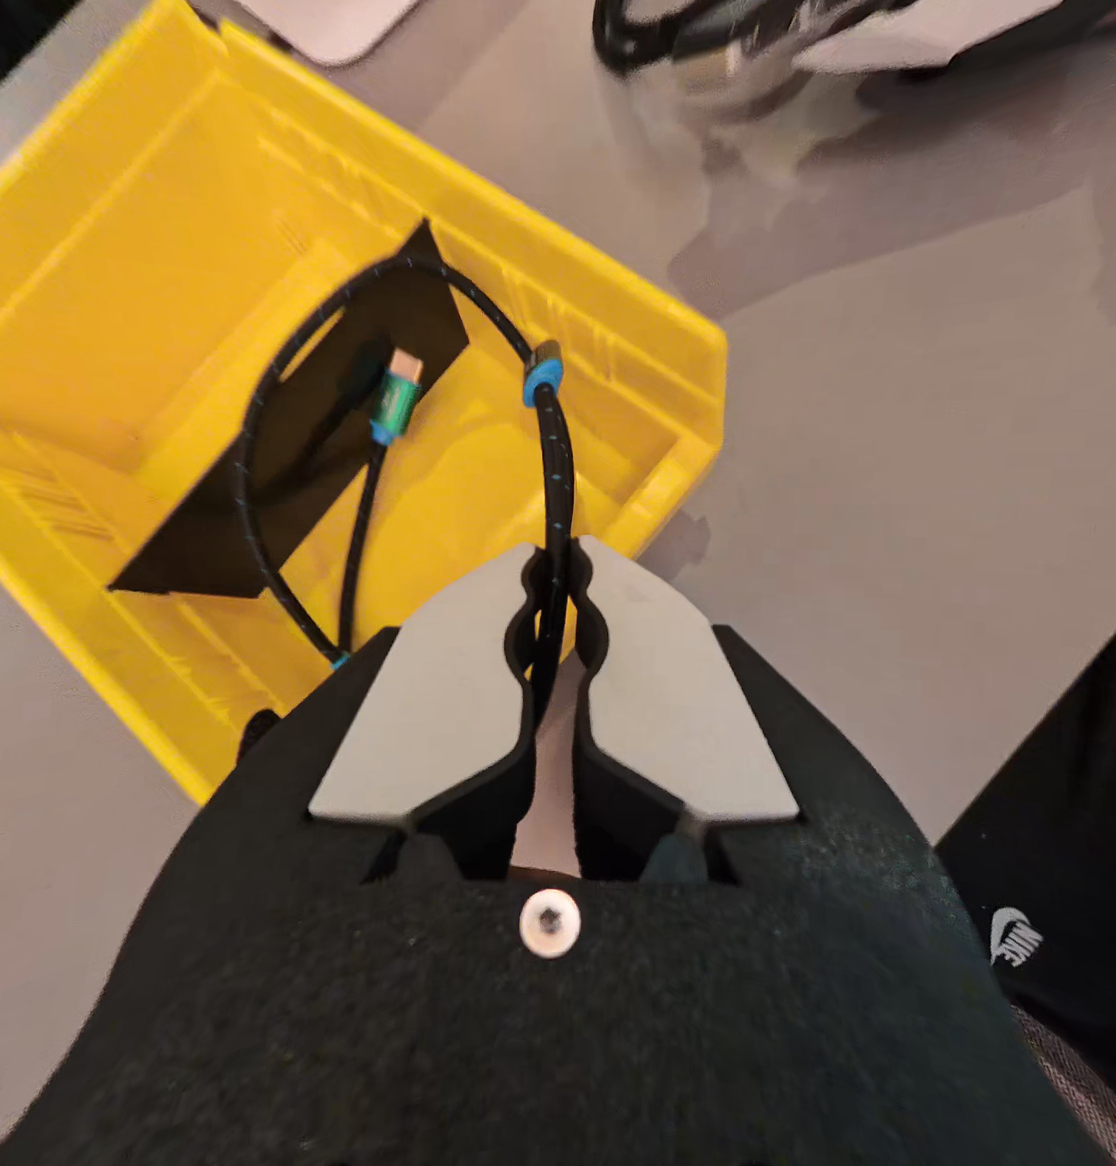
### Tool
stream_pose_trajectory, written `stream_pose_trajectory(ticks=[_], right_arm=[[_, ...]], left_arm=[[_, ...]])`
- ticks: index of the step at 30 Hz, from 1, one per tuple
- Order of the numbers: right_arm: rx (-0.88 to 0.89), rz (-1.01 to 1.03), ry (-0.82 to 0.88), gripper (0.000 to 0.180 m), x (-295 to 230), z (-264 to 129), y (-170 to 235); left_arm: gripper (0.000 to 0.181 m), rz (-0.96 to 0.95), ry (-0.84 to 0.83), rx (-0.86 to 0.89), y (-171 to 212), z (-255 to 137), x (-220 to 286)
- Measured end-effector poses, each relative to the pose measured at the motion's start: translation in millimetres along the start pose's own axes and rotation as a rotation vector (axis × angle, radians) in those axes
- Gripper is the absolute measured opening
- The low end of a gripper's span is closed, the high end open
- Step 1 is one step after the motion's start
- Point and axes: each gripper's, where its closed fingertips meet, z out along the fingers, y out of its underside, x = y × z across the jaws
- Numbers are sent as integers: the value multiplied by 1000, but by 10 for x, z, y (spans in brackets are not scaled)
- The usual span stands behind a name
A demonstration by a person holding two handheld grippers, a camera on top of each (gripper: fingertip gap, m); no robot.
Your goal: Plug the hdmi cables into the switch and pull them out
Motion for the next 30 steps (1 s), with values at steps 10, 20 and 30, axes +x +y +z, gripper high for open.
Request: stream_pose_trajectory(ticks=[10, 20, 30], right_arm=[[0, 6, 2, 21, 10, -2, 4], [-2, 13, 2, 21, 21, -5, 13], [-1, 18, 1, 21, 31, -14, 13]], left_arm=[[6, 46, -76, 70, -380, -709, -546], [6, 248, -184, 182, -1103, -1282, -424], [6, 309, -314, -224, -383, -1084, -620]])
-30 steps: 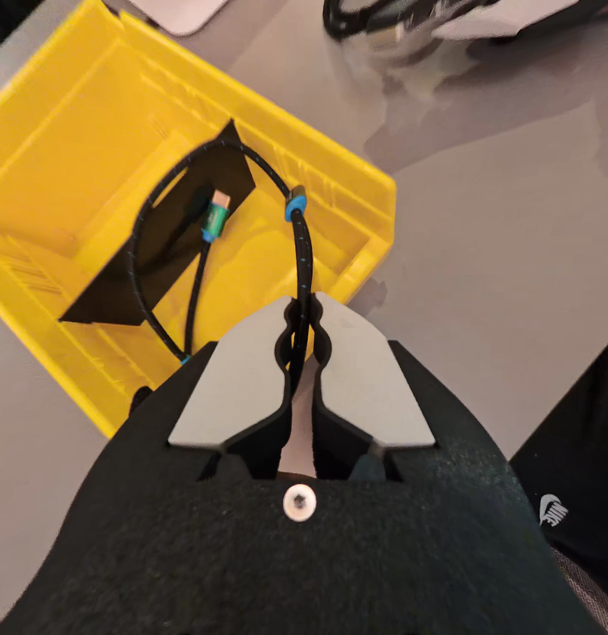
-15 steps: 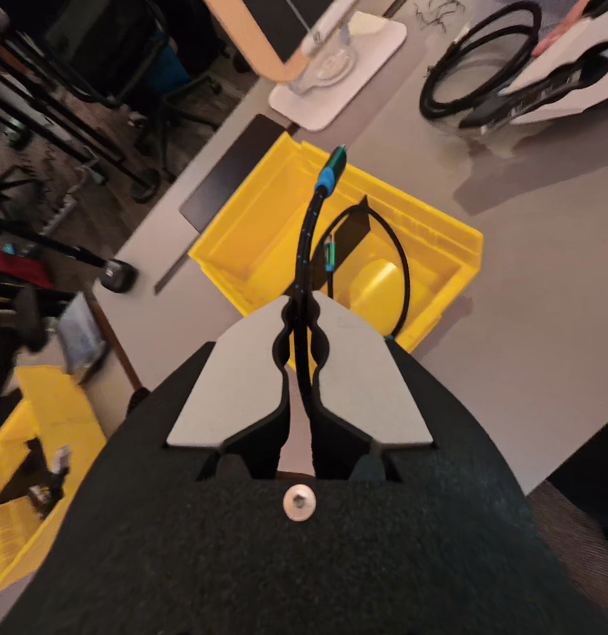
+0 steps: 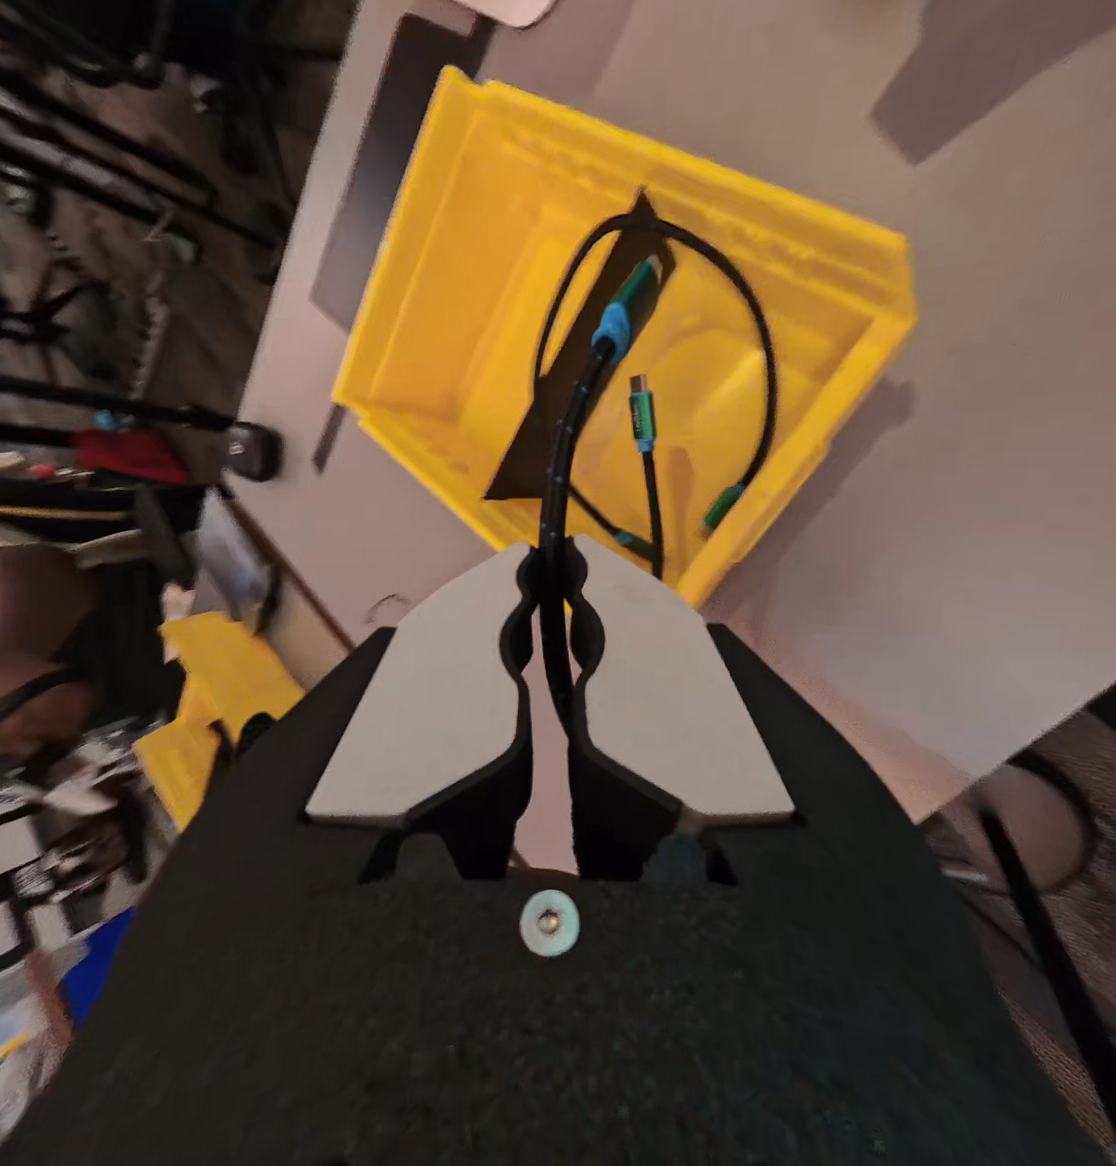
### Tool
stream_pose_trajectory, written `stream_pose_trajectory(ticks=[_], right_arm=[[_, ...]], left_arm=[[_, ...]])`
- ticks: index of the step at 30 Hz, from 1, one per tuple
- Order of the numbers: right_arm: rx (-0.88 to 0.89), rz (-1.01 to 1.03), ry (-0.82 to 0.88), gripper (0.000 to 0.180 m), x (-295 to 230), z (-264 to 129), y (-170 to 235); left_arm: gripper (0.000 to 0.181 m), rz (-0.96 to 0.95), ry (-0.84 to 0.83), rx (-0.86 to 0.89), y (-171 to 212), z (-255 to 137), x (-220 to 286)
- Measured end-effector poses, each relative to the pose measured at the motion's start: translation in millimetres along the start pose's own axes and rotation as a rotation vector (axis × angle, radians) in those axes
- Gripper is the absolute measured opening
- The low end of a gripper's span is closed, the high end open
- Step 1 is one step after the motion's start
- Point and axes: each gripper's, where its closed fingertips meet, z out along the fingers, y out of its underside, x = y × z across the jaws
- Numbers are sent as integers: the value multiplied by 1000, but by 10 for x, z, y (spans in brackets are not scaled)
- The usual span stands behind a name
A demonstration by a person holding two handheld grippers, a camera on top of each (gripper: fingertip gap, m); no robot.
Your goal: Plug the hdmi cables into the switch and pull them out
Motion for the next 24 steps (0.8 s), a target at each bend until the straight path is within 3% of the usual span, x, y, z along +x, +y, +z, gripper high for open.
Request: stream_pose_trajectory(ticks=[6, 11, 15, 20, 24], right_arm=[[0, 3, 5, 21, 15, -4, 1], [25, 81, 49, 21, 164, -50, -5], [85, 236, 111, 20, 404, -150, 4], [95, 296, 123, 21, 468, -183, 34], [76, 256, 102, 21, 399, -152, 24]], left_arm=[[6, -11, -148, 174, -473, -516, -85], [6, -150, -166, 387, -1009, -701, 593], [6, -283, -61, 463, -1272, -314, 1727], [7, -191, 23, 310, -1233, 487, 3055], [7, -223, 137, 254, -1157, 842, 3550]])
